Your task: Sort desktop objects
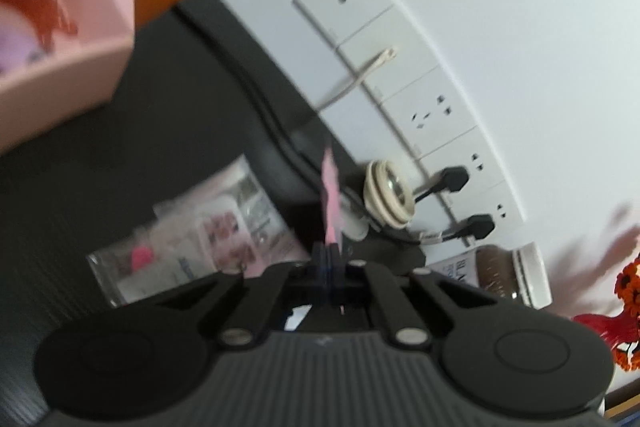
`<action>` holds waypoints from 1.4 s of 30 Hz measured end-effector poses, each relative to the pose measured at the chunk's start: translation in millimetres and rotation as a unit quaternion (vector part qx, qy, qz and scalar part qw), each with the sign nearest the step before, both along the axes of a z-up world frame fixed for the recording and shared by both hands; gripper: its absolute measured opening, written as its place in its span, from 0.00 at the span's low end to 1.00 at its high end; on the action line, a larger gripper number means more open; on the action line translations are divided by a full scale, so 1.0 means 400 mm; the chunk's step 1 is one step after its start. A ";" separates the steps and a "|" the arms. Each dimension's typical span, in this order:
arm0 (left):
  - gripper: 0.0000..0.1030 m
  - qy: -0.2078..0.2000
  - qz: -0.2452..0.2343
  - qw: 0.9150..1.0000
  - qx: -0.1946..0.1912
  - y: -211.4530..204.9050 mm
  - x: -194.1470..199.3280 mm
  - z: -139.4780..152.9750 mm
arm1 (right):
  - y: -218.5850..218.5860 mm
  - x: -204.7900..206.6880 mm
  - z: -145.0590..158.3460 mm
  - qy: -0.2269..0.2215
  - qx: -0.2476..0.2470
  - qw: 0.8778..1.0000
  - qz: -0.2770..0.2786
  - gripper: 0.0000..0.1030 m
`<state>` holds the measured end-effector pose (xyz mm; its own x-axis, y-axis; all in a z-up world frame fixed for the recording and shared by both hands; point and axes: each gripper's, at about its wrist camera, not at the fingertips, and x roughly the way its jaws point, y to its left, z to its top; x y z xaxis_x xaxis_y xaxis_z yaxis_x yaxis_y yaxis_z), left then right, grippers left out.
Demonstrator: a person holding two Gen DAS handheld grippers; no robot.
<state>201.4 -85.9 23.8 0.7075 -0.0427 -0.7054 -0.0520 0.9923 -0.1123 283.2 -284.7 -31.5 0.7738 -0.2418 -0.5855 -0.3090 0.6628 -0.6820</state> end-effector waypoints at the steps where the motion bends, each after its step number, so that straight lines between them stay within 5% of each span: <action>1: 1.00 -0.001 -0.001 1.000 0.000 0.000 -0.002 0.002 | 0.003 -0.006 0.015 -0.006 0.012 1.000 -0.001 0.01; 12: 1.00 -0.008 -0.005 1.000 -0.005 0.006 -0.018 0.018 | 0.037 -0.086 0.157 -0.055 0.130 0.990 -0.005 0.01; 16: 1.00 -0.010 -0.010 1.000 -0.007 0.003 -0.021 0.020 | 0.018 -0.108 0.203 -0.048 0.234 0.970 -0.041 0.01; 20: 1.00 -0.006 -0.012 1.000 -0.008 0.002 -0.022 0.015 | -0.020 -0.116 0.168 0.002 0.325 0.940 -0.102 0.01; 24: 1.00 -0.004 -0.013 1.000 -0.007 0.001 -0.020 0.012 | -0.055 -0.119 0.122 0.030 0.360 0.922 -0.142 0.01; 32: 1.00 0.001 -0.017 1.000 -0.005 -0.009 -0.012 0.006 | -0.078 -0.110 0.105 0.054 0.366 0.918 -0.145 0.02; 37: 1.00 0.003 -0.015 1.000 -0.008 -0.011 -0.007 0.002 | -0.040 -0.135 0.104 0.071 0.360 0.927 -0.080 0.01; 42: 1.00 0.005 -0.013 1.000 -0.011 -0.015 -0.001 0.000 | -0.028 -0.152 0.151 0.044 0.400 0.914 -0.057 0.01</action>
<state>201.0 -91.8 23.6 0.6993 -0.0769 -0.7107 -0.0272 0.9906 -0.1339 222.6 -295.8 28.7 0.7120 0.2149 -0.6685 -0.2373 0.9696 0.0590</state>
